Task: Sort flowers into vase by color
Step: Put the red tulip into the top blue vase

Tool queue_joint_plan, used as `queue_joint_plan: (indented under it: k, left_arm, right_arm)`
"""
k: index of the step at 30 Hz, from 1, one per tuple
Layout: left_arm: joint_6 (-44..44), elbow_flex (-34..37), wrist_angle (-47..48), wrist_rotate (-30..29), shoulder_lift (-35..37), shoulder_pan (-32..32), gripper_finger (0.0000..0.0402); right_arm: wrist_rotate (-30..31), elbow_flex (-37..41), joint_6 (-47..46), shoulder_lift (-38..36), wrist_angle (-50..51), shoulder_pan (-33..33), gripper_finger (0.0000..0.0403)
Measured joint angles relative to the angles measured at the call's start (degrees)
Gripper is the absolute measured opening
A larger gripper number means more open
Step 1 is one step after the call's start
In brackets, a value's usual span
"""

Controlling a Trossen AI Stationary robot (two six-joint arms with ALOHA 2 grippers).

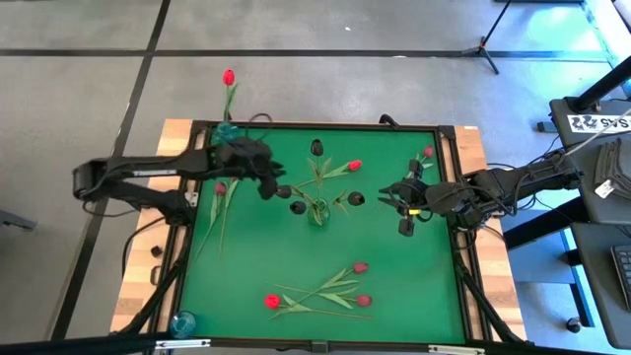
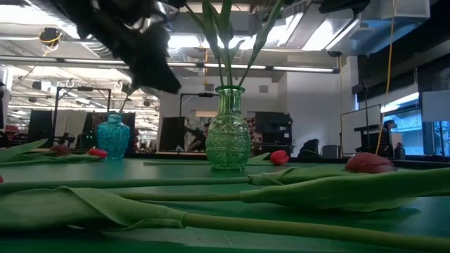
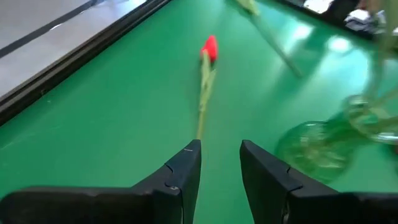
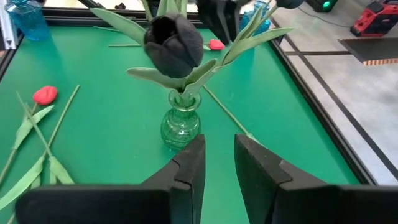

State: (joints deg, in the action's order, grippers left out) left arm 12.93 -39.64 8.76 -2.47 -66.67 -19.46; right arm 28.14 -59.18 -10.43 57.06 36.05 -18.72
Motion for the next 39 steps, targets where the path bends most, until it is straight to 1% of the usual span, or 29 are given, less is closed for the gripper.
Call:
queue_joint_plan:
  k: [2,5,8,11,14,17,24,29,34,37,39]
  left_arm:
    - [0.0,0.0,-1.7,-1.7,-3.0,0.2,0.0110]
    - [0.5,0.0,-4.4,-2.7,-6.6,-0.4,0.0117]
    - [1.2,0.0,-8.2,-2.0,-9.9,-0.8,0.0131]
    - [1.4,0.0,-11.9,0.1,-13.0,-0.4,0.0148]
    - [-0.5,0.0,-14.8,0.4,-16.1,0.9,0.0161]
    - [-1.3,0.0,-18.0,0.4,-19.2,1.8,0.0164]
    - [-1.6,0.0,-21.0,0.5,-26.2,2.3,0.0160]
    - [-3.1,0.0,-23.7,0.4,-27.9,4.1,0.0159]
    - [-3.1,0.0,-24.0,-2.1,-27.9,4.6,0.0159]
    - [-3.1,0.0,-24.0,-2.0,-27.9,4.5,0.0159]
    - [-3.2,0.0,-24.4,-0.6,-27.9,4.6,0.0159]
  right_arm:
    - [-0.7,0.0,0.0,0.0,0.0,0.0,0.0085]
    - [-0.8,0.0,0.0,0.0,0.0,-0.1,0.0085]
    - [-1.8,0.0,0.1,0.0,0.0,-0.1,0.0085]
    - [-2.3,0.0,0.2,0.0,0.1,-0.1,0.0085]
    - [-3.0,0.0,0.2,0.0,1.1,-0.1,0.0085]
    - [-3.3,0.0,0.6,0.0,2.0,-0.1,0.0085]
    - [-3.3,0.0,1.9,0.0,1.5,0.0,0.0085]
    - [-3.3,0.0,1.9,0.0,1.6,0.0,0.0085]
    - [-3.3,0.0,1.9,0.0,1.6,0.0,0.0085]
    - [-3.3,0.0,1.9,0.0,1.5,0.0,0.0085]
    - [-3.3,0.0,1.9,0.0,1.6,0.0,0.0085]
